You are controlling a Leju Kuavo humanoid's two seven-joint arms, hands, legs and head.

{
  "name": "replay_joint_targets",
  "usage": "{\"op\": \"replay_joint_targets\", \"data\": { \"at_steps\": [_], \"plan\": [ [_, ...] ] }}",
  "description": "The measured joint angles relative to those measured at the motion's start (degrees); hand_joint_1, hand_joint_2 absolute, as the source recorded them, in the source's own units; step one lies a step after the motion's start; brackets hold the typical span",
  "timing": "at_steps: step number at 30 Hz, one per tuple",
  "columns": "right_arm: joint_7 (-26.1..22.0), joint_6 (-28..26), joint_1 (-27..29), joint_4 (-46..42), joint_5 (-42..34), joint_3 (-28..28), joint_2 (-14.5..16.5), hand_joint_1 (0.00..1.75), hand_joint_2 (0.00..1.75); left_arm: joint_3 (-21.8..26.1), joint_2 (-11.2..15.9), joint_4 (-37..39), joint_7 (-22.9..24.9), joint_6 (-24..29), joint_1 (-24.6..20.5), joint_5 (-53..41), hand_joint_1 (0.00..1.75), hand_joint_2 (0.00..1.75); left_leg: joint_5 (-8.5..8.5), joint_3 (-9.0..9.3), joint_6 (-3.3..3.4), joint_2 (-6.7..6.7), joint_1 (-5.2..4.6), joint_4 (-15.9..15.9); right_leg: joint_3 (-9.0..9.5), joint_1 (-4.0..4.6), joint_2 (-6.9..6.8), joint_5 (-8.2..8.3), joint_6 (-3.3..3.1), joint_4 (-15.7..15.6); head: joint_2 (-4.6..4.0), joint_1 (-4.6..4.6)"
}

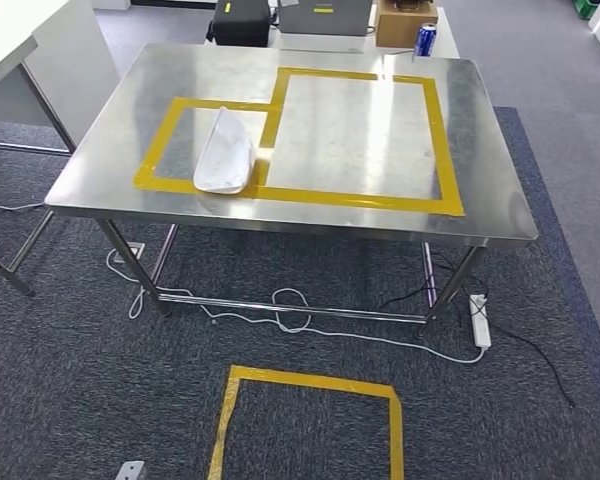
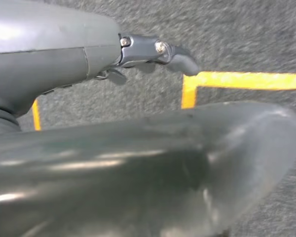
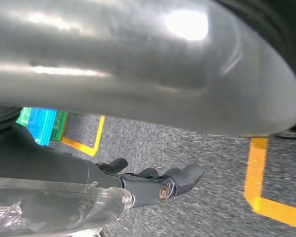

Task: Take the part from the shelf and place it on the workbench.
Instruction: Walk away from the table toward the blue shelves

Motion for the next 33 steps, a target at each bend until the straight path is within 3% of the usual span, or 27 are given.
{"op": "replay_joint_targets", "data": {
  "at_steps": [2, 3, 4, 5, 6, 7, 9, 10, 13, 14, 15, 16, 17, 19, 21, 22, 24, 25, 26, 27, 28, 29, 30, 31, 32, 33],
  "plan": [
    [-0.1, 0.0, 0.0, 0.0, -0.2, -0.4, 0.0, 0.00, 0.00, 0.9, -0.2, 0.0, 0.0, -0.1, 0.0, -0.2, 0.00, 0.00, 1.13, -2.09, -0.25, 0.06, 0.03, 0.6, 2.97, -0.04, -0.01, 3.19, 0.04, -1.1, 0.01, 0.00],
    [-0.1, 0.0, 0.0, 0.0, -0.2, -0.7, 0.0, 0.00, 0.00, 1.1, -0.3, 0.0, 0.2, 0.0, 0.0, -0.8, 0.00, 0.00, 1.61, -3.08, -0.45, 0.03, 0.04, 1.1, 5.87, -0.09, 0.00, 4.50, 0.01, -4.5, 0.01, 0.00],
    [-0.1, 0.1, -0.1, -0.1, -0.2, -0.8, 0.0, 0.00, 0.00, 1.2, -0.3, 0.0, 0.7, 0.3, 0.0, -1.7, 0.00, 0.00, 1.98, -3.96, -0.69, -0.01, -0.03, 1.6, 9.24, -0.10, 0.02, 4.72, -0.04, -8.8, 0.01, 0.03],
    [0.0, 0.2, -0.3, -0.1, 0.2, -1.0, 0.0, 0.00, 0.00, 1.1, -0.3, 0.0, 1.5, 0.6, 0.0, -2.7, 0.00, 0.00, 2.37, -4.59, -0.97, -0.04, -0.11, 2.1, 11.94, -0.09, 0.07, 3.96, -0.26, -12.9, 0.01, 0.02],
    [0.4, 0.3, -0.4, -0.1, 1.1, -1.0, 0.0, 0.00, 0.00, 1.0, -0.4, 0.0, 2.7, 1.0, 0.0, -3.7, 0.00, 0.00, 2.82, -5.08, -1.27, -0.05, -0.19, 2.5, 13.90, -0.03, 0.13, 2.96, -0.57, -16.2, 0.01, -0.01],
    [1.1, 0.2, -0.6, -0.1, 2.6, -0.9, 0.0, 0.00, 0.00, 0.9, -0.4, 0.0, 3.9, 1.2, 0.0, -4.4, 0.00, 0.00, 3.26, -5.37, -1.54, -0.04, -0.24, 2.7, 14.52, 0.09, 0.19, 2.26, -0.95, -17.6, 0.01, -0.07],
    [3.5, 0.0, -0.6, -0.1, 6.5, 0.0, 0.0, 0.00, 0.00, 0.7, -0.6, 0.0, 5.7, 1.2, 0.0, -5.4, 0.00, 0.00, 3.51, -5.84, -2.16, -0.06, -0.12, 3.0, 13.61, 0.10, 0.06, 2.69, -2.06, -17.7, 0.01, -0.16],
    [4.5, -0.1, -0.6, -0.1, 8.0, 0.6, 0.0, 0.00, 0.00, 0.6, -0.7, 0.0, 6.0, 1.2, 0.1, -5.8, 0.00, 0.00, 2.10, -6.28, -2.47, -0.10, -0.04, 3.9, 13.00, 0.05, -0.08, 3.25, -2.62, -17.6, 0.00, -0.26],
    [5.8, -0.2, -0.7, -0.2, 9.3, 1.7, 0.0, 0.00, 0.00, -0.1, -0.9, 0.0, 6.0, 1.0, 0.1, -6.9, 0.00, 0.00, -6.59, -8.60, -3.11, -0.15, 0.10, 12.4, 10.63, 0.02, -0.31, 5.43, -3.63, -17.6, -0.01, -0.50],
    [5.9, -0.2, -0.7, -0.2, 9.2, 1.9, 0.0, 0.00, 0.00, -0.4, -1.0, 0.0, 5.8, 1.0, 0.0, -7.2, 0.00, 0.00, -8.34, -9.19, -3.20, -0.15, 0.11, 15.8, 9.71, 0.05, -0.32, 6.20, -3.67, -17.5, -0.01, -0.51],
    [5.9, -0.2, -0.7, -0.2, 9.1, 2.0, -0.1, 0.00, 0.00, -0.6, -1.0, 0.0, 5.5, 1.0, 0.0, -7.4, 0.00, 0.00, -8.59, -9.23, -3.25, -0.15, 0.12, 18.3, 8.75, 0.08, -0.33, 6.97, -3.62, -17.5, 0.00, -0.51],
    [5.8, -0.1, -0.7, -0.2, 9.0, 2.0, -0.1, 0.00, 0.00, -0.8, -0.9, 0.0, 5.1, 0.9, -0.1, -7.6, 0.00, 0.00, -7.49, -8.52, -3.24, -0.15, 0.12, 19.1, 7.74, 0.09, -0.34, 7.71, -3.51, -17.4, 0.01, -0.51],
    [5.7, -0.1, -0.7, -0.2, 9.0, 2.0, -0.1, 0.00, 0.00, -1.1, -0.9, 0.0, 4.8, 0.8, -0.1, -7.7, 0.00, 0.00, -5.66, -6.85, -3.17, -0.15, 0.13, 17.9, 6.74, 0.09, -0.33, 8.42, -3.35, -17.3, 0.01, -0.51],
    [5.5, -0.2, -0.7, -0.2, 9.1, 2.0, -0.1, 0.00, 0.00, -1.5, -0.9, 0.0, 4.2, 0.5, -0.2, -7.8, 0.00, 0.00, -3.37, -0.98, -2.98, -0.18, 0.19, 10.8, 5.21, 0.19, -0.26, 9.63, -2.91, -16.9, 0.01, -0.55],
    [5.4, -0.2, -0.8, -0.2, 9.2, 2.0, -0.1, 0.00, 0.00, -1.8, -0.9, 0.0, 3.9, 0.2, -0.5, -7.9, 0.00, 0.00, -4.22, 4.10, -2.49, -0.28, 0.19, 3.2, 4.28, 0.42, -0.26, 10.75, -2.41, -16.6, 0.01, -0.56],
    [5.4, -0.2, -0.8, -0.3, 9.3, 2.0, -0.1, 0.00, 0.00, -1.8, -1.0, 0.0, 3.8, 0.2, -0.7, -7.9, 0.00, 0.00, -4.69, 5.11, -2.15, -0.31, 0.07, 1.3, 3.97, 0.50, -0.25, 11.34, -2.14, -16.6, 0.01, -0.56],
    [6.1, 0.1, -0.7, -0.3, 9.8, 2.0, -0.2, 0.00, 0.00, -2.0, -1.2, 0.1, 3.8, 0.4, -0.7, -8.0, 0.00, 0.00, -4.23, 4.26, -1.23, 0.04, 0.01, 0.9, 3.37, 0.36, -0.05, 12.25, -1.49, -16.7, 0.01, -0.60],
    [6.7, 0.4, -0.6, -0.2, 10.2, 2.0, -0.2, 0.00, 0.00, -2.0, -1.2, 0.1, 4.0, 0.9, -0.6, -8.1, 0.00, 0.00, -3.63, 3.59, -0.71, 0.32, 0.04, 1.0, 2.84, 0.26, 0.06, 11.41, -1.15, -16.2, 0.01, -0.57],
    [7.4, 0.7, -0.5, -0.2, 10.7, 2.0, -0.3, 0.00, 0.00, -2.1, -1.3, 0.1, 4.3, 1.7, -0.6, -8.3, 0.00, 0.00, -2.93, 2.78, -0.25, 0.65, 0.14, 1.0, 2.08, 0.15, 0.13, 9.44, -0.78, -14.7, 0.01, -0.46],
    [7.9, 1.0, -0.5, -0.2, 11.1, 2.1, -0.3, 0.00, 0.00, -2.2, -1.2, 0.1, 4.6, 2.5, -0.7, -8.4, 0.00, 0.00, -2.23, 1.92, 0.09, 0.94, 0.18, 1.0, 1.13, 0.04, 0.13, 6.44, -0.47, -11.9, 0.01, -0.31],
    [8.3, 1.1, -0.5, -0.2, 11.3, 2.1, -0.3, 0.00, 0.00, -2.3, -1.2, 0.1, 4.9, 3.2, -0.7, -8.5, 0.00, 0.00, -1.57, 1.03, 0.27, 1.16, 0.14, 1.0, 0.13, -0.02, 0.09, 3.38, -0.19, -8.1, 0.01, -0.12],
    [8.5, 1.2, -0.4, -0.2, 11.4, 2.2, -0.3, 0.00, 0.00, -2.4, -1.2, 0.1, 5.1, 3.6, -0.7, -8.6, 0.00, 0.00, -0.93, 0.13, 0.31, 1.49, 0.09, 1.0, -0.63, -0.07, 0.09, 1.41, 0.05, -4.1, 0.01, 0.00],
    [8.6, 1.2, -0.5, -0.2, 11.3, 2.2, -0.3, 0.00, 0.00, -2.6, -1.2, 0.1, 5.3, 3.7, -0.7, -8.7, 0.00, 0.00, -0.32, -0.72, 0.30, 1.93, 0.03, 1.0, -0.96, -0.08, 0.09, 0.97, 0.20, -0.9, 0.01, 0.03],
    [8.7, 1.3, -0.5, -0.2, 11.0, 2.2, -0.3, 0.00, 0.00, -2.7, -1.3, 0.1, 5.5, 3.7, -0.7, -8.8, 0.00, 0.00, 0.22, -1.51, 0.25, 2.45, -0.02, 1.1, -0.60, -0.08, 0.05, 2.08, 0.25, 0.7, 0.01, 0.04],
    [8.8, 1.4, -0.5, -0.2, 10.7, 2.2, -0.3, 0.00, 0.00, -2.8, -1.4, 0.1, 5.9, 3.6, -0.7, -8.9, 0.00, 0.00, 0.77, -2.21, 0.16, 3.04, -0.06, 1.1, 0.79, -0.07, -0.13, 4.05, 0.23, 0.3, 0.01, 0.04],
    [8.9, 1.5, -0.6, -0.2, 10.4, 2.1, -0.3, 0.00, 0.00, -3.0, -1.5, 0.1, 6.4, 3.7, -0.7, -9.0, 0.00, 0.00, 1.26, -2.75, 0.01, 3.60, -0.10, 1.1, 3.22, -0.05, -0.73, 5.79, 0.14, -2.3, 0.01, 0.03]
  ]
}}
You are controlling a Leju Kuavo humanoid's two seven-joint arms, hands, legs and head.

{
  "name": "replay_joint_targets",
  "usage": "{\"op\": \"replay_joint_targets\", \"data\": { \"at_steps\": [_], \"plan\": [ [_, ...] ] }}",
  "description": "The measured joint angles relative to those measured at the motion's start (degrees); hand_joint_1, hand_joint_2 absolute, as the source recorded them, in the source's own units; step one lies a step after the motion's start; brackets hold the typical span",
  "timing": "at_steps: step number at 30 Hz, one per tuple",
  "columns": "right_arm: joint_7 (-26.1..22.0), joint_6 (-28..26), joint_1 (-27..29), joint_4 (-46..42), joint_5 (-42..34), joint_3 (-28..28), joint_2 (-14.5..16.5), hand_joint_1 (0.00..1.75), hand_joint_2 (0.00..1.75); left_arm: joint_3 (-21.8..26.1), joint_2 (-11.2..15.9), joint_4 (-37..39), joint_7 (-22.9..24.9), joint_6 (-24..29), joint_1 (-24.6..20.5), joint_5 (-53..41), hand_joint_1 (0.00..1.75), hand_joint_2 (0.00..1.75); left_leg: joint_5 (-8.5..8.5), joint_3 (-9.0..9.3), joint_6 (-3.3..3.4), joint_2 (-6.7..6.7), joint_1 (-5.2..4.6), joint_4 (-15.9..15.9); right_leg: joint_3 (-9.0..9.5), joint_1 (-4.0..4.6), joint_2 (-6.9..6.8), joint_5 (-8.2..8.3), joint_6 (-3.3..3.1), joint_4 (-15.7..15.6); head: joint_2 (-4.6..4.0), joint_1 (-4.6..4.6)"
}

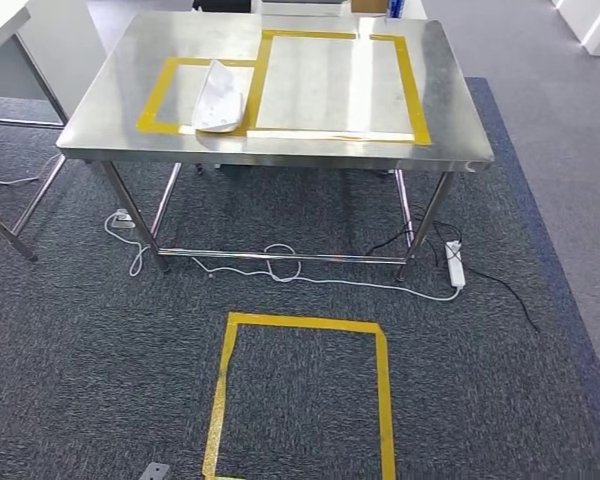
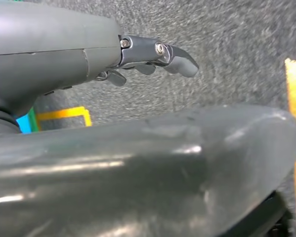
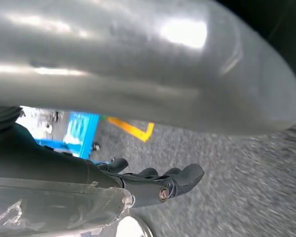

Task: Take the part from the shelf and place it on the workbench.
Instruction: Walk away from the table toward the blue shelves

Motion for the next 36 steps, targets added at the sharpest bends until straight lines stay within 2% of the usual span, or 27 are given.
{"op": "replay_joint_targets", "data": {
  "at_steps": [1, 2, 3, 4, 6, 7, 8, 10, 11, 12, 13, 14, 15, 17, 19, 21, 22, 23, 25, 27, 28, 29, 30, 31, 33, 34, 36],
  "plan": [
    [0.1, 0.1, -0.1, 0.0, -0.2, -0.1, 0.0, 0.00, 0.00, -0.1, -0.1, 0.0, 0.7, 0.1, 0.0, -0.1, 0.00, 0.00, 0.40, -0.36, -0.21, 0.49, -0.10, 0.1, 3.44, 0.06, -1.46, 0.59, -0.14, -4.1, 0.00, 0.02],
    [0.1, 0.1, -0.2, -0.1, -0.2, -0.1, 0.0, 0.00, 0.00, -0.1, -0.1, 0.0, 1.4, 0.2, 0.1, -0.2, 0.00, 0.00, 0.71, -0.56, -0.45, 1.01, -0.21, 0.3, 7.04, 0.23, -2.95, 0.11, -0.38, -9.0, 0.00, 0.06],
    [0.2, 0.2, -0.4, -0.2, -0.2, -0.2, 0.0, 0.00, 0.00, -0.2, -0.2, 0.0, 2.1, 0.3, 0.1, -0.2, 0.00, 0.00, 0.95, -0.66, -0.73, 1.61, -0.34, 0.5, 9.60, 0.36, -4.15, -1.03, -0.74, -12.9, 0.00, 0.09],
    [0.2, 0.2, -0.6, -0.3, -0.1, -0.2, 0.0, 0.00, 0.00, -0.2, -0.3, 0.0, 2.8, 0.4, 0.1, -0.2, 0.00, 0.00, 1.14, -0.71, -1.01, 2.31, -0.41, 0.7, 11.06, 0.51, -4.73, -2.12, -1.15, -15.5, 0.00, 0.08],
    [0.4, 0.2, -0.7, -0.3, -0.1, -0.4, 0.0, 0.00, 0.00, -0.2, -0.4, 0.0, 3.9, 0.4, 0.0, -0.2, 0.00, 0.00, 1.36, -0.81, -1.68, 3.54, -0.30, 1.0, 10.76, 0.56, -3.53, -2.40, -2.19, -16.6, 0.00, 0.07],
    [0.4, 0.2, -0.6, -0.3, -0.1, -0.5, 0.0, 0.00, 0.00, -0.2, -0.4, 0.0, 4.3, 0.5, -0.1, -0.1, 0.00, 0.00, 0.71, -1.04, -2.09, 2.88, -0.14, 1.5, 10.36, 0.52, -2.81, -1.99, -2.66, -16.6, 0.00, 0.02],
    [0.6, 0.2, -0.5, -0.3, -0.1, -0.6, 0.0, 0.00, 0.00, -0.2, -0.5, 0.0, 4.6, 0.5, 0.0, -0.1, 0.00, 0.00, -0.75, -1.61, -2.51, 1.52, 0.03, 3.0, 9.93, 0.44, -2.13, -1.49, -3.12, -16.6, -0.01, 0.00],
    [0.6, 0.2, -0.5, -0.3, -0.3, -0.9, 0.0, 0.00, 0.00, -0.2, -0.6, 0.0, 4.8, 0.5, 0.2, -0.1, 0.00, 0.00, -5.52, -4.04, -3.13, -1.97, 0.28, 9.4, 8.99, 0.39, -0.70, -0.53, -3.71, -16.5, -0.02, -0.13],
    [0.7, 0.3, -0.5, -0.3, -0.3, -1.0, 0.0, 0.00, 0.00, -0.2, -0.6, 0.0, 4.9, 0.5, 0.4, -0.1, 0.00, 0.00, -7.64, -5.50, -3.24, -2.85, 0.31, 13.4, 8.51, 0.43, 0.13, -0.08, -3.86, -16.5, -0.02, -0.15],
    [0.6, 0.3, -0.4, -0.3, -0.3, -1.1, 0.0, 0.00, 0.00, -0.2, -0.7, 0.0, 5.0, 0.5, 0.5, -0.1, 0.00, 0.00, -8.74, -6.50, -3.25, -3.27, 0.30, 16.3, 8.07, 0.47, 1.01, 0.33, -3.90, -16.4, -0.01, -0.17],
    [0.6, 0.3, -0.3, -0.3, -0.4, -1.3, 0.0, 0.00, 0.00, -0.2, -0.7, 0.0, 5.1, 0.5, 0.5, -0.1, 0.00, 0.00, -8.60, -6.64, -3.18, -3.51, 0.29, 17.3, 7.69, 0.52, 1.90, 0.67, -3.87, -16.3, -0.01, -0.19],
    [0.6, 0.3, -0.2, -0.3, -0.4, -1.5, 0.0, 0.00, 0.00, -0.2, -0.7, 0.0, 5.1, 0.4, 0.5, -0.1, 0.00, 0.00, -7.35, -5.76, -3.04, -3.71, 0.29, 16.3, 7.35, 0.54, 2.76, 0.92, -3.78, -16.3, -0.01, -0.19],
    [0.6, 0.3, -0.2, -0.3, -0.4, -1.6, 0.0, 0.00, 0.00, -0.2, -0.7, 0.0, 5.2, 0.4, 0.5, -0.1, 0.00, 0.00, -5.40, -3.93, -2.85, -4.09, 0.30, 13.2, 7.16, 0.54, 3.58, 1.09, -3.67, -16.2, -0.01, -0.20],
    [0.6, 0.3, -0.2, -0.3, -0.4, -1.8, 0.0, 0.00, 0.00, -0.2, -0.7, 0.0, 5.2, 0.4, 0.5, -0.1, 0.00, 0.00, -2.19, 0.41, -2.40, -6.54, 0.47, 5.5, 6.71, 0.58, 5.08, 1.29, -3.36, -16.0, -0.01, -0.17],
    [0.6, 0.3, -0.3, -0.3, -0.4, -1.8, 0.1, 0.00, 0.00, -0.2, -0.7, 0.0, 5.2, 0.3, 0.4, -0.1, 0.00, 0.00, -1.62, 2.47, -2.07, -8.49, 0.67, 1.4, 5.97, 0.65, 6.41, 1.53, -2.89, -15.5, -0.01, -0.19],
    [0.5, 0.3, -0.2, -0.3, -0.4, -1.9, 0.0, 0.00, 0.00, -0.2, -0.8, 0.0, 5.3, 0.3, 0.2, -0.1, 0.00, 0.00, -1.93, 2.36, -1.75, -7.77, 0.83, 0.8, 5.12, 0.61, 7.48, 1.80, -2.29, -15.2, -0.01, -0.23],
    [0.5, 0.3, -0.2, -0.3, -0.4, -1.9, 0.0, 0.00, 0.00, -0.2, -0.8, 0.0, 5.3, 0.3, 0.1, -0.1, 0.00, 0.00, -1.93, 2.25, -1.49, -7.10, 0.92, 0.7, 4.61, 0.63, 6.95, 1.52, -1.97, -14.8, -0.01, -0.21],
    [0.5, 0.3, -0.1, -0.3, -0.4, -1.9, 0.0, 0.00, 0.00, -0.2, -0.9, 0.0, 5.3, 0.3, 0.1, -0.1, 0.00, 0.00, -1.83, 2.19, -1.22, -6.39, 1.00, 0.6, 3.79, 0.63, 5.78, 0.62, -1.64, -13.4, -0.01, 0.00],
    [0.5, 0.3, -0.2, -0.3, -0.3, -2.1, 0.0, 0.00, 0.00, -0.2, -0.9, 0.0, 5.4, 0.3, 0.2, -0.1, 0.00, 0.00, -1.69, 2.15, -0.80, -4.73, 0.94, 0.5, 0.68, 0.56, 2.51, -3.01, -1.00, -6.9, 0.00, 0.45],
    [0.4, 0.3, -0.3, -0.3, -0.3, -2.2, 0.0, 0.00, 0.00, -0.2, -0.8, 0.0, 5.4, 0.3, 0.4, -0.2, 0.00, 0.00, -1.57, 2.02, -0.62, -2.88, 0.78, 0.7, -2.77, 0.27, 1.15, -6.27, -0.50, 0.7, 0.00, 0.65],
    [0.4, 0.3, -0.2, -0.3, -0.3, -2.3, 0.0, 0.00, 0.00, -0.2, -0.8, 0.0, 5.4, 0.3, 0.4, -0.2, 0.00, 0.00, -1.52, 1.92, -0.58, -2.00, 0.74, 0.8, -3.33, 0.14, 0.94, -6.54, -0.32, 2.2, 0.00, 0.64],
    [0.4, 0.3, -0.2, -0.3, -0.3, -2.4, 0.0, 0.00, 0.00, -0.2, -0.8, 0.0, 5.4, 0.3, 0.4, -0.3, 0.00, 0.00, -1.51, 1.82, -0.58, -1.24, 0.74, 0.9, -2.64, 0.02, 0.75, -5.66, -0.20, 1.3, 0.00, 0.64],
    [0.4, 0.3, -0.2, -0.3, -0.2, -2.5, 0.0, 0.00, 0.00, -0.2, -0.9, 0.0, 5.4, 0.2, 0.3, -0.3, 0.00, 0.00, -1.53, 1.75, -0.61, -0.57, 0.76, 1.0, -0.78, -0.09, 0.36, -3.91, -0.11, -1.8, 0.00, 0.64],
    [0.4, 0.3, -0.2, -0.3, -0.2, -2.6, 0.0, 0.00, 0.00, -0.2, -0.9, 0.0, 5.4, 0.2, 0.3, -0.3, 0.00, 0.00, -1.55, 1.72, -0.73, 0.03, 0.71, 1.2, 1.68, -0.16, -0.80, -2.08, -0.01, -6.2, 0.00, 0.67],
    [0.4, 0.4, -0.3, -0.3, 0.0, -2.7, 0.1, 0.00, 0.00, -0.2, -0.8, 0.0, 5.4, 0.1, 0.2, -0.4, 0.00, 0.00, -1.55, 1.61, -1.24, 1.04, 0.39, 1.5, 5.20, -0.12, -2.63, 0.34, -0.39, -12.7, 0.00, 0.68],
    [0.3, 0.4, -0.4, -0.3, 0.1, -2.7, 0.1, 0.00, 0.00, -0.3, -0.7, 0.0, 5.4, 0.1, 0.2, -0.5, 0.00, 0.00, -1.46, 1.54, -1.58, 1.49, 0.22, 1.6, 5.63, -0.03, -3.04, 0.70, -0.74, -13.8, 0.00, 0.63],
    [0.2, 0.4, -0.4, -0.3, 0.3, -2.8, 0.2, 0.00, 0.00, -0.3, -0.7, 0.0, 5.4, 0.2, 0.1, -0.6, 0.00, 0.00, -1.18, 1.39, -2.17, 2.38, 0.20, 1.7, 4.87, 0.14, -1.91, 1.19, -1.67, -13.8, 0.00, 0.52]
  ]
}}
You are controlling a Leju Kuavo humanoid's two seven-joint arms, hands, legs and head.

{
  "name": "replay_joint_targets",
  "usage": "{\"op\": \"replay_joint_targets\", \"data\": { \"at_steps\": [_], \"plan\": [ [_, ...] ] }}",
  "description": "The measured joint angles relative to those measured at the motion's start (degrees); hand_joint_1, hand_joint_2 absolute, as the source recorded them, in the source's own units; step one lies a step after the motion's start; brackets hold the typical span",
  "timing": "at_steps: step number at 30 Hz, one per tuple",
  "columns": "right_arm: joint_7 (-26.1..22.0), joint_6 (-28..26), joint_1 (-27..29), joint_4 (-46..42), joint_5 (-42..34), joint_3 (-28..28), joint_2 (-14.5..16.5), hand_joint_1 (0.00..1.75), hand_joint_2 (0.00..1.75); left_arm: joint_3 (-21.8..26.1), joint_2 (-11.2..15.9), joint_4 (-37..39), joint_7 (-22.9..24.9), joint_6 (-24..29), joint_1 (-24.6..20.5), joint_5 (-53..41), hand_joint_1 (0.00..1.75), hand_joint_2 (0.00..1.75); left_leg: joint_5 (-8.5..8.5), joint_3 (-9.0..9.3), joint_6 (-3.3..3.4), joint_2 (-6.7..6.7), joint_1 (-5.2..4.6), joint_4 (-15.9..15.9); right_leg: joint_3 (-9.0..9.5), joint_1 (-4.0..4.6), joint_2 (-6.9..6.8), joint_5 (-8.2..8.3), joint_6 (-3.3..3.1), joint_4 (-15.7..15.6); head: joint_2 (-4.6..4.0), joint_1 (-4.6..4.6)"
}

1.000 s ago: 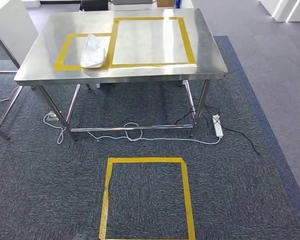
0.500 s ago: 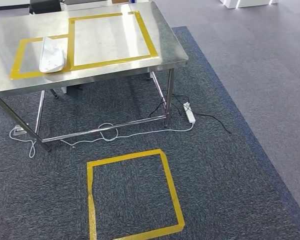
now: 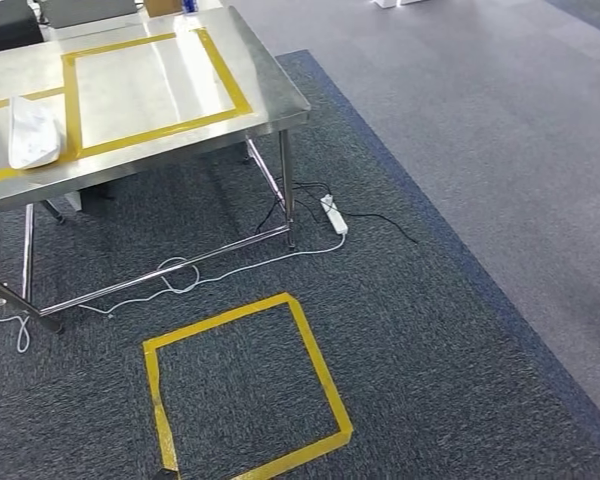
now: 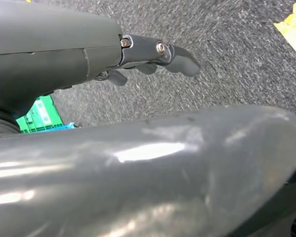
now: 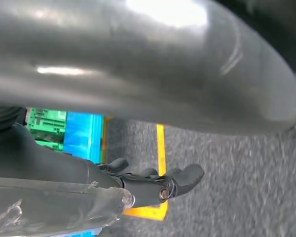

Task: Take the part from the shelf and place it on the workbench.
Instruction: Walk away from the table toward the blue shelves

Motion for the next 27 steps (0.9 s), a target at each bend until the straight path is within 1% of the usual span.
{"op": "replay_joint_targets", "data": {
  "at_steps": [1, 2, 3, 4, 5, 6, 7, 8, 9, 10, 11, 12, 13, 14, 15, 16, 17, 18, 19, 20, 21, 22, 23, 24, 25, 26, 27],
  "plan": [
    [0.0, 0.0, 0.0, 0.0, 0.1, 0.0, 0.0, 0.00, 0.00, 0.0, 0.0, 0.0, 0.0, 0.0, -0.1, 0.0, 0.00, 0.00, -0.39, -0.13, -0.33, -0.32, 0.11, 0.2, -0.34, -0.02, 0.51, 0.33, -0.45, 0.0, -0.01, -0.01],
    [0.0, 0.0, 0.0, 0.0, 0.2, -0.1, 0.0, 0.00, 0.00, 0.0, 0.0, 0.0, 0.0, 0.1, -0.1, 0.0, 0.00, 0.00, -1.59, -0.51, -0.61, -1.35, 0.22, 1.1, -0.77, -0.09, 1.07, 0.75, -0.92, -0.1, -0.01, -0.04],
    [0.1, 0.0, 0.0, 0.0, 0.3, -0.1, 0.0, 0.00, 0.00, 0.0, 0.1, 0.0, 0.0, 0.1, 0.0, 0.0, 0.00, 0.00, -3.59, -1.28, -0.83, -2.76, 0.30, 3.1, -1.30, -0.18, 1.62, 1.27, -1.35, -0.2, -0.02, -0.14],
    [0.1, 0.1, -0.1, 0.0, 0.3, -0.1, 0.0, 0.00, 0.00, 0.0, 0.1, 0.0, 0.0, 0.2, 0.0, 0.0, 0.00, 0.00, -6.20, -2.45, -0.99, -4.37, 0.35, 6.3, -1.85, -0.22, 2.22, 1.84, -1.64, -0.2, -0.02, -0.26],
    [0.1, 0.1, -0.2, 0.0, 0.3, -0.2, 0.0, 0.00, 0.00, 0.0, 0.1, 0.0, 0.0, 0.2, 0.0, 0.0, 0.00, 0.00, -8.80, -3.85, -0.98, -5.35, 0.34, 10.2, -2.65, -0.18, 2.90, 2.45, -1.83, -0.2, -0.02, -0.36],
    [0.1, 0.1, -0.2, 0.0, 0.3, -0.2, 0.0, 0.00, 0.00, 0.0, 0.1, 0.0, 0.0, 0.2, 0.0, 0.0, 0.00, 0.00, -10.67, -4.99, -0.90, -5.77, 0.32, 13.8, -3.47, -0.11, 3.64, 3.08, -1.90, -0.2, -0.02, -0.43],
    [0.1, 0.2, -0.2, 0.0, 0.3, -0.2, 0.0, 0.00, 0.00, 0.0, 0.1, 0.0, 0.0, 0.2, 0.0, 0.0, 0.00, 0.00, -11.51, -5.39, -0.76, -5.98, 0.29, 15.8, -4.29, -0.06, 4.41, 3.74, -1.91, -0.1, -0.01, -0.44],
    [0.1, 0.2, -0.2, 0.0, 0.3, -0.3, 0.0, 0.00, 0.00, 0.0, 0.1, 0.0, 0.0, 0.2, 0.0, 0.0, 0.00, 0.00, -11.20, -4.72, -0.57, -6.11, 0.28, 15.7, -5.10, -0.03, 5.23, 4.40, -1.83, -0.1, -0.01, -0.44],
    [0.1, 0.2, -0.2, 0.0, 0.4, -0.3, 0.0, 0.00, 0.00, 0.0, 0.1, 0.0, 0.0, 0.2, 0.0, 0.0, 0.00, 0.00, -9.94, -2.89, -0.35, -6.35, 0.29, 13.2, -5.87, -0.03, 6.07, 5.07, -1.68, -0.1, 0.00, -0.45],
    [0.1, 0.2, -0.2, 0.0, 0.4, -0.4, 0.0, 0.00, 0.00, 0.0, 0.1, 0.0, 0.0, 0.2, -0.1, 0.0, 0.00, 0.00, -8.31, -0.24, -0.11, -7.10, 0.32, 9.1, -6.56, -0.07, 6.89, 5.75, -1.47, -0.1, 0.00, -0.46],
    [0.1, 0.2, -0.2, 0.0, 0.4, -0.4, 0.0, 0.00, 0.00, 0.0, 0.2, 0.0, -0.1, 0.1, -0.2, 0.0, 0.00, 0.00, -7.14, 2.26, 0.07, -8.36, 0.33, 4.9, -7.22, -0.04, 7.63, 6.45, -1.17, -0.1, 0.00, -0.49],
    [0.1, 0.3, -0.2, 0.0, 0.3, -0.4, 0.0, 0.00, 0.00, 0.0, 0.2, 0.0, -0.2, 0.0, -0.2, 0.0, 0.00, 0.00, -6.27, 3.95, 0.21, -9.36, 0.34, 1.7, -7.72, -0.02, 8.25, 7.14, -0.86, -0.1, 0.00, -0.46],
    [0.1, 0.4, -0.2, 0.0, 0.2, -0.5, 0.0, 0.00, 0.00, 0.0, 0.1, 0.0, -0.4, -0.1, -0.3, 0.1, 0.00, 0.00, -5.84, 4.78, 0.37, -10.14, 0.26, -0.1, -8.05, -0.03, 8.75, 7.83, -0.50, -0.3, 0.00, -0.44],
    [0.1, 0.5, -0.1, 0.0, 0.1, -0.5, 0.0, 0.00, 0.00, 0.0, 0.1, 0.0, -0.5, -0.3, -0.4, 0.2, 0.00, 0.00, -5.62, 4.77, 0.56, -10.26, 0.08, -0.5, -8.20, -0.06, 9.18, 8.52, -0.10, -0.6, 0.00, -0.43],
    [0.1, 0.7, 0.1, 0.0, -0.1, -0.6, 0.0, 0.00, 0.00, 0.0, 0.1, 0.0, -0.7, -0.6, -0.3, 0.3, 0.00, 0.00, -5.03, 4.46, 0.88, -9.64, 0.01, -0.4, -8.23, -0.16, 9.68, 9.24, 0.29, -1.1, 0.00, -0.39],
    [0.1, 0.8, 0.3, 0.0, -0.2, -0.8, 0.0, 0.00, 0.00, 0.0, 0.1, 0.0, -0.8, -0.7, -0.3, 0.3, 0.00, 0.00, -4.46, 4.16, 1.29, -8.98, -0.03, -0.4, -8.33, -0.21, 9.52, 9.49, 0.60, -1.4, 0.00, -0.41],
    [0.2, 0.9, 0.4, 0.0, -0.3, -1.0, 0.0, 0.00, 0.00, 0.0, 0.1, 0.0, -0.9, -0.8, -0.3, 0.3, 0.00, 0.00, -3.83, 3.75, 1.78, -8.22, -0.01, -0.5, -8.69, -0.21, 8.53, 8.65, 0.87, -0.9, 0.00, -0.29],
    [0.2, 0.9, 0.4, 0.0, -0.4, -1.1, 0.0, 0.00, 0.00, 0.0, 0.2, 0.0, -1.0, -0.8, -0.3, 0.3, 0.00, 0.00, -3.18, 3.20, 2.19, -7.37, 0.05, -0.6, -9.33, -0.18, 7.06, 6.56, 1.09, 0.7, 0.00, -0.17],
    [0.2, 1.0, 0.3, 0.0, -0.4, -1.3, 0.0, 0.00, 0.00, 0.0, 0.2, 0.0, -1.0, -0.9, -0.3, 0.3, 0.00, 0.00, -2.60, 2.59, 2.47, -6.47, 0.01, -0.6, -10.22, -0.19, 5.22, 3.39, 1.29, 3.7, 0.00, -0.03],
    [0.3, 1.0, 0.2, 0.0, -0.4, -1.4, 0.0, 0.00, 0.00, 0.0, 0.2, 0.0, -1.0, -0.9, -0.1, 0.4, 0.00, 0.00, -2.06, 1.95, 2.62, -5.59, -0.09, -0.5, -11.18, -0.25, 3.86, 0.02, 1.55, 7.8, 0.00, 0.12],
    [0.3, 1.0, 0.1, 0.0, -0.4, -1.4, 0.0, 0.00, 0.00, 0.0, 0.2, 0.0, -1.0, -0.9, 0.0, 0.4, 0.00, 0.00, -1.52, 1.28, 2.62, -4.62, -0.17, -0.5, -11.90, -0.35, 3.22, -2.49, 1.80, 12.0, 0.00, 0.14],
    [0.3, 1.0, 0.1, 0.0, -0.4, -1.5, 0.0, 0.00, 0.00, 0.0, 0.3, 0.0, -1.0, -0.9, 0.1, 0.4, 0.00, 0.00, -0.96, 0.57, 2.56, -3.64, -0.23, -0.5, -12.05, -0.46, 2.93, -3.65, 2.02, 15.3, 0.00, 0.16],
    [0.3, 1.0, 0.0, 0.0, -0.4, -1.5, 0.0, 0.00, 0.00, 0.0, 0.3, 0.0, -1.0, -0.9, 0.1, 0.4, 0.00, 0.00, -0.41, -0.17, 2.47, -2.68, -0.26, -0.4, -11.27, -0.57, 2.76, -3.47, 2.16, 16.7, 0.00, 0.16],
    [0.3, 1.0, 0.0, 0.0, -0.4, -1.6, 0.0, 0.00, 0.00, 0.0, 0.3, 0.0, -1.0, -0.9, 0.0, 0.4, 0.00, 0.00, 0.14, -0.90, 2.35, -1.79, -0.28, -0.4, -9.33, -0.64, 2.49, -2.43, 2.26, 15.9, 0.00, 0.16],
    [0.3, 1.0, 0.0, 0.0, -0.4, -1.6, 0.0, 0.00, 0.00, 0.0, 0.3, 0.0, -1.0, -0.9, -0.1, 0.4, 0.00, 0.00, 0.64, -1.55, 2.18, -0.99, -0.29, -0.4, -6.27, -0.68, 1.88, -1.24, 2.28, 13.0, 0.00, 0.17],
    [0.3, 1.0, 0.0, 0.0, -0.4, -1.6, 0.0, 0.00, 0.00, 0.0, 0.3, 0.0, -1.0, -0.9, -0.1, 0.4, 0.00, 0.00, 1.08, -2.01, 1.95, -0.29, -0.35, -0.4, -2.61, -0.63, 0.42, -0.97, 2.31, 8.6, 0.00, 0.18],
    [0.3, 1.0, -0.2, 0.0, -0.4, -1.7, 0.0, 0.00, 0.00, 0.0, 0.4, 0.0, -1.1, -0.9, -0.1, 0.4, 0.00, 0.00, 1.47, -2.29, 1.67, 0.39, -0.40, -0.3, 0.80, -0.36, -1.06, -1.24, 2.07, 4.1, 0.00, 0.15]
  ]
}}
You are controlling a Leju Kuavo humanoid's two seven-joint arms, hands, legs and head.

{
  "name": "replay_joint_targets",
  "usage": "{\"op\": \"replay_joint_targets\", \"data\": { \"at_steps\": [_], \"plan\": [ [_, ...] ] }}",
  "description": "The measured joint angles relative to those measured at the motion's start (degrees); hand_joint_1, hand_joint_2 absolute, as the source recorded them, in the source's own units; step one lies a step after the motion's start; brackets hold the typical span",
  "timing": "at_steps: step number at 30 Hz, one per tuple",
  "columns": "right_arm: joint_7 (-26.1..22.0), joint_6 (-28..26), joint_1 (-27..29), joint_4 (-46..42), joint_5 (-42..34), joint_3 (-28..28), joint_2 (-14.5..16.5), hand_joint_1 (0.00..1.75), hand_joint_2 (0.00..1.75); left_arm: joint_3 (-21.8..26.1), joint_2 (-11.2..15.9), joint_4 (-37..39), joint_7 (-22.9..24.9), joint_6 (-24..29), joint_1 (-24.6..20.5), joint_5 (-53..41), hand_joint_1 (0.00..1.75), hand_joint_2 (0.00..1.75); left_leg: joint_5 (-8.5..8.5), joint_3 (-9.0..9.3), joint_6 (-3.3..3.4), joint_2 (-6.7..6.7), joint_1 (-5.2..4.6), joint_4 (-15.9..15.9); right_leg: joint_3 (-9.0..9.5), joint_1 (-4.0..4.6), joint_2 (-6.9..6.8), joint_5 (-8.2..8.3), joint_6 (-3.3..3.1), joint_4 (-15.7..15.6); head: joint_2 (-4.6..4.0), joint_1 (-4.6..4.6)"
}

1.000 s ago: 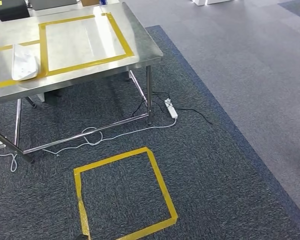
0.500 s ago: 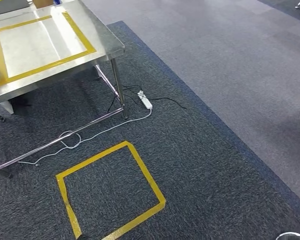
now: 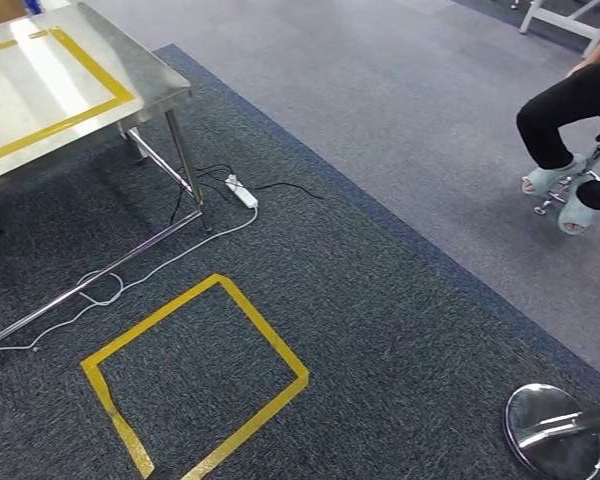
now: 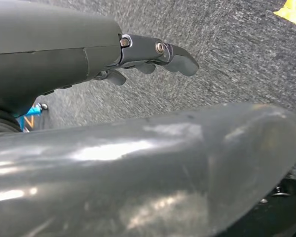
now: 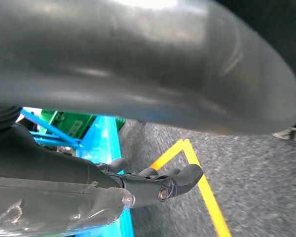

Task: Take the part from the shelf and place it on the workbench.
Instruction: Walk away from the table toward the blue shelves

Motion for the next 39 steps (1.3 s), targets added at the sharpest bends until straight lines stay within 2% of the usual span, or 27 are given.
{"op": "replay_joint_targets", "data": {
  "at_steps": [1, 2, 4, 6, 8, 10, 11, 12, 13, 15, 16, 17, 19, 21, 23, 25, 26, 27, 28, 29, 31, 32, 34, 35, 37, 38, 39],
  "plan": [
    [0.0, 0.0, -0.1, 0.0, 0.0, 0.0, 0.0, 0.00, 0.00, 0.0, 0.0, 0.0, 0.0, 0.0, 0.0, 0.0, 0.00, 0.00, 0.36, -0.05, -0.29, 0.68, -0.03, 0.0, 2.18, 0.29, -1.12, -0.50, -0.37, -3.4, -0.01, -0.08],
    [-0.1, 0.0, -0.3, 0.0, 0.0, -0.1, 0.0, 0.00, 0.00, 0.0, 0.0, 0.0, 0.0, 0.0, 0.0, 0.0, 0.00, 0.00, 0.70, -0.02, -0.57, 1.37, 0.00, 0.0, 3.14, 0.62, -1.69, -1.05, -0.81, -5.3, -0.01, -0.10],
    [-0.1, 0.0, -0.2, 0.0, 0.0, -0.2, 0.0, 0.00, 0.00, 0.0, -0.1, 0.0, -0.1, 0.1, -0.1, 0.0, 0.00, 0.00, 1.21, -0.05, -1.23, 2.45, 0.23, 0.0, 2.48, 0.90, -0.48, -0.47, -2.01, -5.9, -0.01, -0.12],
    [0.0, -0.1, -0.2, 0.0, 0.1, -0.3, 0.0, 0.00, 0.00, 0.0, -0.2, 0.0, -0.1, 0.6, -0.2, -0.2, 0.00, 0.00, -0.76, -0.87, -2.02, 0.00, 0.50, 1.7, 1.41, 0.80, 0.96, 0.44, -3.21, -6.1, 0.00, -0.15],
    [0.0, -0.2, -0.3, 0.0, 0.1, -0.3, 0.0, 0.00, 0.00, 0.0, -0.2, 0.0, 0.2, 1.1, 0.1, -0.4, 0.00, 0.00, -6.00, -3.01, -2.42, -4.34, 0.63, 7.7, 0.04, 0.73, 2.65, 1.74, -4.04, -6.2, 0.00, -0.38],
    [0.0, -0.3, -0.5, 0.0, 0.2, -0.4, 0.0, 0.00, 0.00, 0.0, -0.3, 0.0, 0.6, 1.4, 0.3, -0.5, 0.00, 0.00, -9.86, -5.05, -2.34, -6.19, 0.61, 14.7, -1.52, 0.79, 4.59, 3.17, -4.24, -6.1, 0.00, -0.57],
    [0.0, -0.2, -0.4, 0.0, 0.3, -0.4, 0.1, 0.00, 0.00, 0.0, -0.3, 0.0, 0.8, 1.5, 0.3, -0.5, 0.00, 0.00, -10.00, -4.96, -2.24, -6.43, 0.59, 16.0, -2.32, 0.82, 5.54, 3.85, -4.19, -6.1, 0.00, -0.62],
    [0.0, -0.2, -0.3, 0.0, 0.5, -0.5, 0.1, 0.00, 0.00, 0.0, -0.3, 0.0, 1.1, 1.7, 0.2, -0.5, 0.00, 0.00, -9.08, -3.80, -2.13, -6.57, 0.60, 15.1, -3.03, 0.81, 6.44, 4.46, -4.10, -6.0, 0.00, -0.63],
    [0.0, -0.2, -0.3, 0.0, 0.6, -0.5, 0.1, 0.00, 0.00, 0.0, -0.3, 0.0, 1.5, 1.8, 0.1, -0.5, 0.00, 0.00, -7.58, -1.58, -2.01, -6.90, 0.66, 12.0, -3.66, 0.77, 7.33, 5.03, -3.95, -6.0, 0.00, -0.63],
    [0.0, -0.2, -0.2, 0.0, 0.8, -0.6, 0.1, 0.00, 0.00, 0.0, -0.3, 0.0, 2.0, 2.0, -0.1, -0.5, 0.00, 0.00, -5.44, 3.83, -1.81, -9.42, 0.96, 3.8, -4.74, 0.75, 8.92, 5.98, -3.44, -5.8, 0.00, -0.67],
    [0.1, -0.2, -0.3, -0.1, 0.9, -0.6, 0.1, 0.00, 0.00, 0.0, -0.4, 0.0, 2.1, 2.0, -0.1, -0.5, 0.00, 0.00, -5.10, 5.49, -1.74, -10.63, 1.10, 0.9, -5.20, 0.80, 9.60, 6.41, -3.13, -5.6, 0.00, -0.71],
    [0.1, -0.2, -0.3, -0.1, 0.9, -0.7, 0.1, 0.00, 0.00, 0.0, -0.4, 0.0, 2.2, 2.0, -0.2, -0.5, 0.00, 0.00, -5.21, 6.22, -1.63, -11.50, 1.15, -0.5, -5.57, 0.84, 10.22, 6.81, -2.81, -5.5, 0.00, -0.73],
    [0.1, -0.2, -0.1, -0.1, 0.9, -0.7, 0.0, 0.00, 0.00, 0.0, -0.6, 0.0, 2.3, 2.0, -0.3, -0.5, 0.00, 0.00, -5.13, 5.95, -1.16, -10.66, 1.10, -0.7, -6.16, 0.77, 11.30, 7.51, -2.18, -5.5, 0.00, -0.77],
    [0.1, -0.2, 0.2, 0.0, 0.9, -0.8, 0.0, 0.00, 0.00, 0.0, -0.7, 0.0, 2.2, 1.7, -0.3, -0.6, 0.00, 0.00, -4.67, 5.73, -0.32, -9.14, 1.09, -0.7, -7.21, 0.76, 9.45, 6.42, -1.68, -3.9, 0.00, -0.44],
    [0.1, -0.2, 0.2, 0.0, 1.0, -0.9, 0.0, 0.00, 0.00, -0.1, -0.6, 0.0, 1.8, 1.1, -0.1, -0.7, 0.00, 0.00, -4.61, 5.37, 0.27, -7.61, 0.96, -0.7, -9.94, 0.76, 5.80, 2.48, -1.23, 2.5, 0.00, 0.05],
    [0.0, -0.2, 0.1, -0.1, 1.2, -1.1, 0.0, 0.00, 0.00, -0.1, -0.5, 0.0, 1.4, 0.7, 0.3, -0.9, 0.00, 0.00, -5.08, 5.14, 0.36, -5.84, 0.82, -0.8, -13.05, 0.49, 4.18, -1.07, -0.76, 10.5, 0.00, 0.21],
    [0.0, -0.2, 0.2, -0.1, 1.2, -1.2, 0.0, 0.00, 0.00, -0.2, -0.4, 0.0, 1.2, 0.7, 0.4, -1.0, 0.00, 0.00, -5.32, 5.19, 0.31, -4.94, 0.81, -0.7, -13.45, 0.33, 3.91, -1.50, -0.59, 12.4, 0.00, 0.22],
    [0.0, -0.2, 0.3, -0.1, 1.2, -1.3, 0.0, 0.00, 0.00, -0.3, -0.3, 0.0, 1.1, 0.6, 0.5, -1.1, 0.00, 0.00, -5.41, 5.36, 0.19, -4.00, 0.85, -0.7, -12.66, 0.16, 3.65, -1.01, -0.48, 12.0, 0.00, 0.25],
    [-0.1, -0.2, 0.4, -0.1, 1.2, -1.4, 0.0, 0.00, 0.00, -0.3, -0.3, 0.0, 1.0, 0.6, 0.5, -1.2, 0.00, 0.00, -5.52, 5.66, 0.00, -3.15, 0.90, -0.7, -10.64, 0.01, 3.19, 0.25, -0.42, 9.2, 0.00, 0.26],
    [0.0, -0.2, 0.4, -0.1, 1.2, -1.5, 0.0, 0.00, 0.00, -0.4, -0.3, 0.0, 1.0, 0.6, 0.5, -1.2, 0.00, 0.00, -5.67, 6.08, -0.26, -2.36, 0.92, -0.7, -7.89, -0.06, 2.10, 1.67, -0.42, 5.0, 0.00, 0.30],
    [0.0, -0.2, 0.3, -0.1, 1.4, -1.6, 0.1, 0.00, 0.00, -0.5, -0.2, 0.0, 0.9, 0.4, 0.5, -1.3, 0.00, 0.00, -6.23, 6.84, -1.10, -1.02, 0.74, -0.7, -3.59, 0.29, -0.22, 2.50, -0.91, -1.8, 0.00, 0.37],
    [0.0, -0.2, 0.2, -0.1, 1.6, -1.6, 0.1, 0.00, 0.00, -0.5, -0.2, 0.0, 0.9, 0.3, 0.4, -1.5, 0.00, 0.00, -6.56, 7.16, -1.51, -0.47, 0.63, -0.8, -2.71, 0.51, -0.82, 2.10, -1.36, -3.2, 0.00, 0.35],
    [0.1, -0.1, 0.3, -0.1, 2.0, -1.6, 0.1, 0.00, 0.00, -0.9, -0.2, 0.0, 0.9, 0.1, 0.1, -2.0, 0.00, 0.00, -7.20, 7.95, -2.31, 0.60, 0.61, -1.3, -2.51, 0.85, 0.13, 1.10, -2.46, -3.5, 0.00, 0.28],
    [0.2, 0.0, 0.4, -0.1, 2.1, -1.6, 0.1, 0.00, 0.00, -1.2, -0.3, 0.0, 0.9, 0.0, 0.0, -2.3, 0.00, 0.00, -7.55, 8.58, -2.70, 0.50, 0.77, -1.4, -2.03, 0.84, 0.81, 0.89, -2.89, -3.7, 0.00, 0.23],
    [0.3, 0.0, 0.5, -0.2, 2.3, -1.6, 0.1, 0.00, 0.00, -1.7, -0.3, 0.0, 0.6, 0.1, -0.2, -2.7, 0.00, 0.00, -9.23, 7.97, -3.21, -2.09, 0.94, 1.6, -0.29, 0.63, 2.08, 0.69, -3.62, -4.4, -0.01, -0.15],
    [0.3, 0.0, 0.4, -0.2, 2.3, -1.7, 0.1, 0.00, 0.00, -1.8, -0.2, 0.0, 0.5, 0.3, -0.1, -2.7, 0.00, 0.00, -10.60, 6.04, -3.25, -3.99, 0.99, 5.3, 0.50, 0.48, 2.79, 0.65, -3.92, -4.7, -0.01, -0.47],
    [0.3, 0.0, 0.2, -0.2, 2.3, -1.7, 0.1, 0.00, 0.00, -1.8, -0.2, 0.0, 0.3, 0.4, -0.1, -2.8, 0.00, 0.00, -12.08, 2.96, -3.20, -5.41, 0.93, 10.1, 1.09, 0.46, 3.63, 0.38, -4.15, -4.9, -0.01, -0.70]
  ]
}}
